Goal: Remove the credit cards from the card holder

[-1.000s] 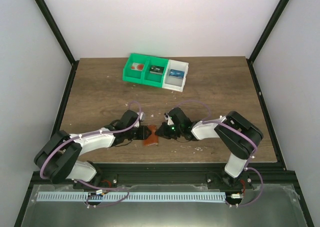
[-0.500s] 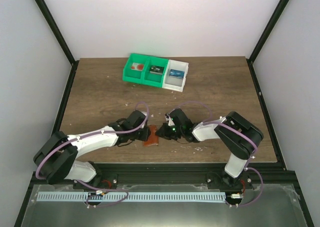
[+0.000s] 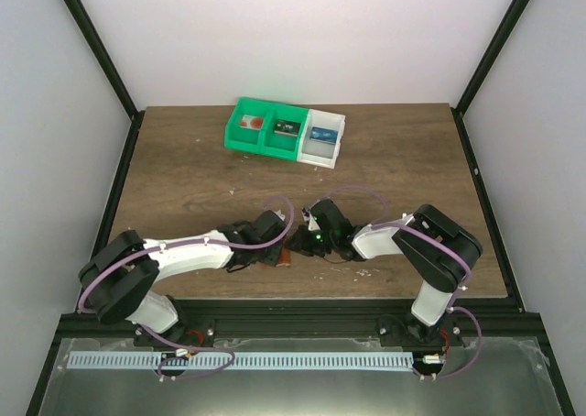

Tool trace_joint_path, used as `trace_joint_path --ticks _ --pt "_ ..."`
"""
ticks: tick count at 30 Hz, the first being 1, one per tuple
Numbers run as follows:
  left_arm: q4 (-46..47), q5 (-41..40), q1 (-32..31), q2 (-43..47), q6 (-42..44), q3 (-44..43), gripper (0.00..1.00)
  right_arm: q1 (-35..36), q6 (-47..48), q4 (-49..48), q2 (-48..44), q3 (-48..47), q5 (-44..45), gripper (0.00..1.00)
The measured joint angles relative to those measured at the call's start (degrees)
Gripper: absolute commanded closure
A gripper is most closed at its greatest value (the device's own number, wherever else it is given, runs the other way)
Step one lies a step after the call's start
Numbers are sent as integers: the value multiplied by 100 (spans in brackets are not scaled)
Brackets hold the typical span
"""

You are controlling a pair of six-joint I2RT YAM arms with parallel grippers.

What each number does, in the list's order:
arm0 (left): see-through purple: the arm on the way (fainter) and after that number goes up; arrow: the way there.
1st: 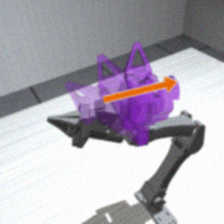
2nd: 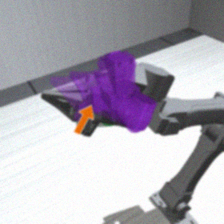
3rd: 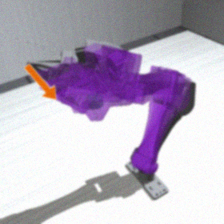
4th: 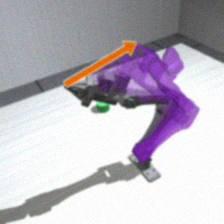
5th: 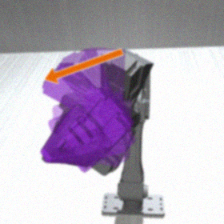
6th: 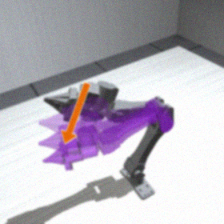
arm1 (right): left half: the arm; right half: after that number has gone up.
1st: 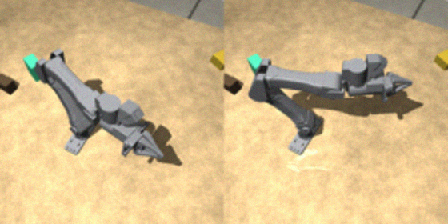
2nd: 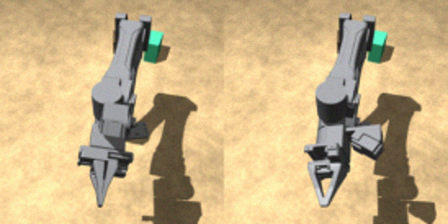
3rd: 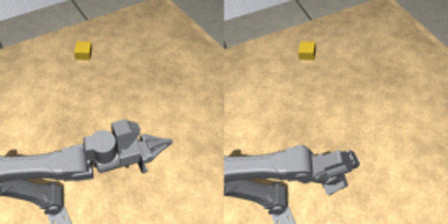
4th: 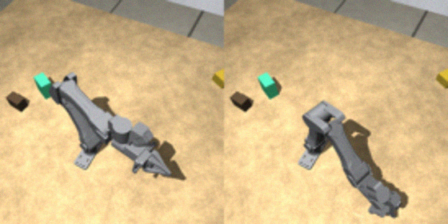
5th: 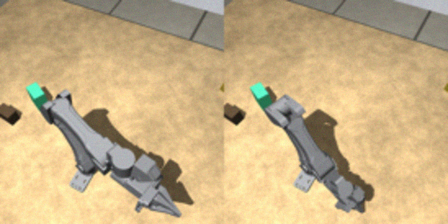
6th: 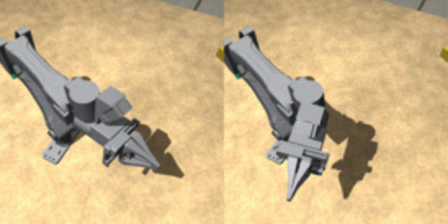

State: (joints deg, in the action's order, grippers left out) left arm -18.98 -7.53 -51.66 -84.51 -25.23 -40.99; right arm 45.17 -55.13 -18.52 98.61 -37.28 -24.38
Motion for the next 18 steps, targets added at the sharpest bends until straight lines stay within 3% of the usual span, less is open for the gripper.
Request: trace_joint_path --ticks 18 --pt "-455 -730 -153 -262 20 -304 66 4 0 -120 0 70 52 100"
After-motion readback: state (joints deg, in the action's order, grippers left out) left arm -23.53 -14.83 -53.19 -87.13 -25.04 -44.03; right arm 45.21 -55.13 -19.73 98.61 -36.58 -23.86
